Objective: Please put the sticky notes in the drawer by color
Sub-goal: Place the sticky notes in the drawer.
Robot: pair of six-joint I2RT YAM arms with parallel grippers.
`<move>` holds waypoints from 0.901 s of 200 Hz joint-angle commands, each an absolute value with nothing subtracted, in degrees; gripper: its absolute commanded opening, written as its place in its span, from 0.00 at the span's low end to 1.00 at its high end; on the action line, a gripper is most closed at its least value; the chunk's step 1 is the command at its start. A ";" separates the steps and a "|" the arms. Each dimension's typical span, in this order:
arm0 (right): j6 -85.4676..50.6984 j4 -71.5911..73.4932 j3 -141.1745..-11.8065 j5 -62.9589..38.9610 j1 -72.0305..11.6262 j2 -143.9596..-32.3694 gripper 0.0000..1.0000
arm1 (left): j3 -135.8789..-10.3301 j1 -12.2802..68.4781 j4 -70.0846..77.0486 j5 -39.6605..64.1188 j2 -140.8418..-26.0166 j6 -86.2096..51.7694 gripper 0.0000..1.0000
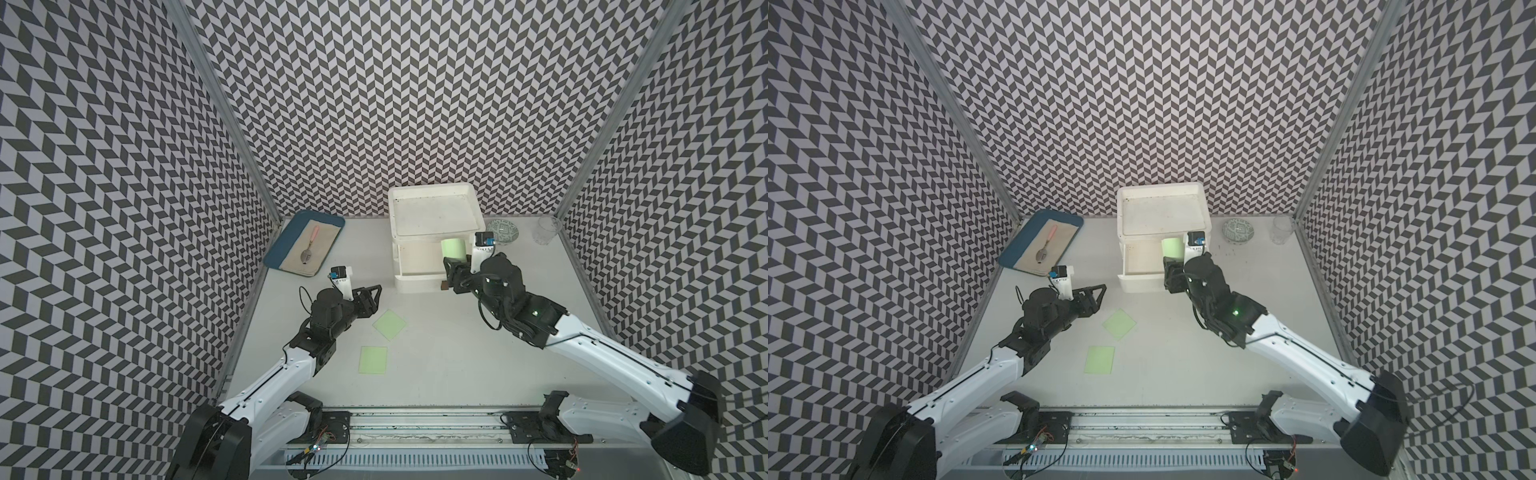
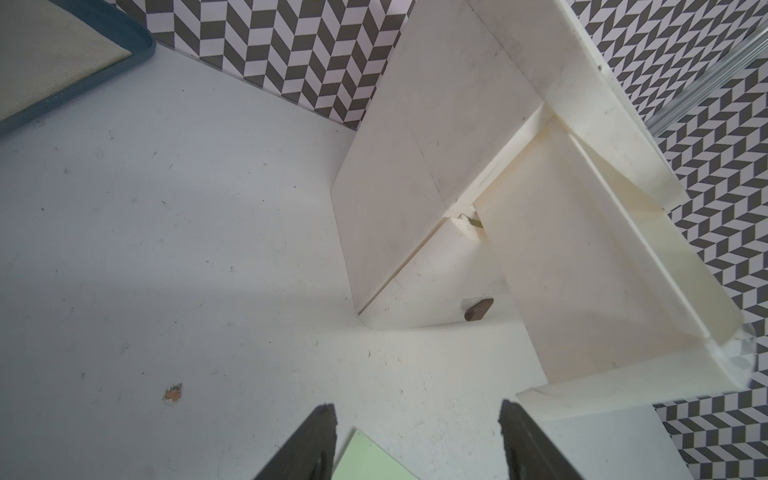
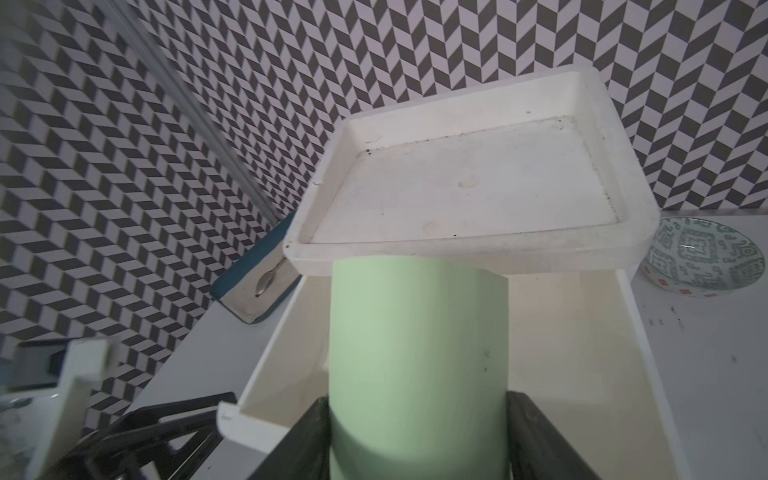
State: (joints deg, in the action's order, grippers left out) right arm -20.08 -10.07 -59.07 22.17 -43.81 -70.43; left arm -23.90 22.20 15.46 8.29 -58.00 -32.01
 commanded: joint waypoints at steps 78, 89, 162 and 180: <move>-17.35 -7.66 -60.67 20.99 -40.17 -72.74 0.87 | -24.24 21.91 16.96 7.75 -59.04 -30.76 0.66; -17.32 -7.94 -60.73 21.09 -40.14 -72.21 0.88 | -24.47 21.90 16.73 7.85 -59.40 -30.85 0.66; -14.71 -5.44 -54.47 8.37 -40.47 -65.46 0.90 | -27.93 21.95 6.43 6.19 -62.08 -33.12 0.66; -14.34 -4.18 -49.39 8.43 -41.21 -63.81 0.91 | -28.48 22.30 5.02 8.19 -63.61 -33.71 0.67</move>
State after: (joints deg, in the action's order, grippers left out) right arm -15.79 -6.92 -54.98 12.69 -40.45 -65.47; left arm -26.33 22.20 9.30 6.96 -61.93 -32.58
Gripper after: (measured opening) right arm 0.903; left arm 0.662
